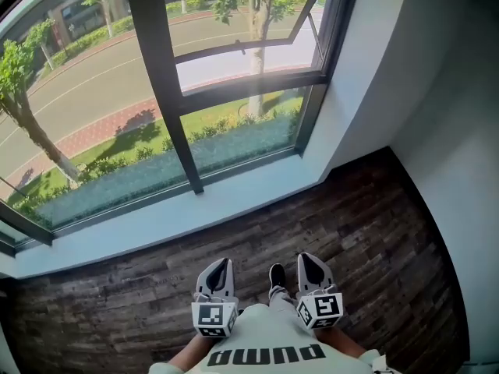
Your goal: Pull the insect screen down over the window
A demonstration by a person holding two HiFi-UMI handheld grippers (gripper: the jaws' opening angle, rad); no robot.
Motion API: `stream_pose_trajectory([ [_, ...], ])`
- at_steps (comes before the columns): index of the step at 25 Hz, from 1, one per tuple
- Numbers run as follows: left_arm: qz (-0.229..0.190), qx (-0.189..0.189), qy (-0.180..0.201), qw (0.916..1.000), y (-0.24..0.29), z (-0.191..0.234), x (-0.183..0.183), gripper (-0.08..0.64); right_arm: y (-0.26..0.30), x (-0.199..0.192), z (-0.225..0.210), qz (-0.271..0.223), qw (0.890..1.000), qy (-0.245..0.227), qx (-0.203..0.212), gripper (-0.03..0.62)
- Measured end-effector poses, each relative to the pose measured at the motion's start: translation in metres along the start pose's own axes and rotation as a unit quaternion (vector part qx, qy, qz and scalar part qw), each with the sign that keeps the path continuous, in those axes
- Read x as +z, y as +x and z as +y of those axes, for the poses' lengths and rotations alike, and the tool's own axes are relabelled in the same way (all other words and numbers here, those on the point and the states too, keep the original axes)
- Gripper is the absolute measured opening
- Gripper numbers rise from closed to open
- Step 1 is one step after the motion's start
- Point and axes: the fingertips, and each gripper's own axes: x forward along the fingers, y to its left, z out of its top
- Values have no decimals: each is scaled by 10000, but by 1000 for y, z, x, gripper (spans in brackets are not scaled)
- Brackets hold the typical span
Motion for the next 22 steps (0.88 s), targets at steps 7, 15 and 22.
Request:
stream_pose_trajectory([
  [7,2,284,127,9995,98,-4,36,12,88,37,-70,-194,9993,-138,280,5],
  [15,-135,578,185,9981,205,-27,87,12,169,85,-165,-487,9971,-150,573,5],
  [22,-145,843,269,9960,258,-11,122,12,224,113,-210,-556,9953,-377,697,6],
])
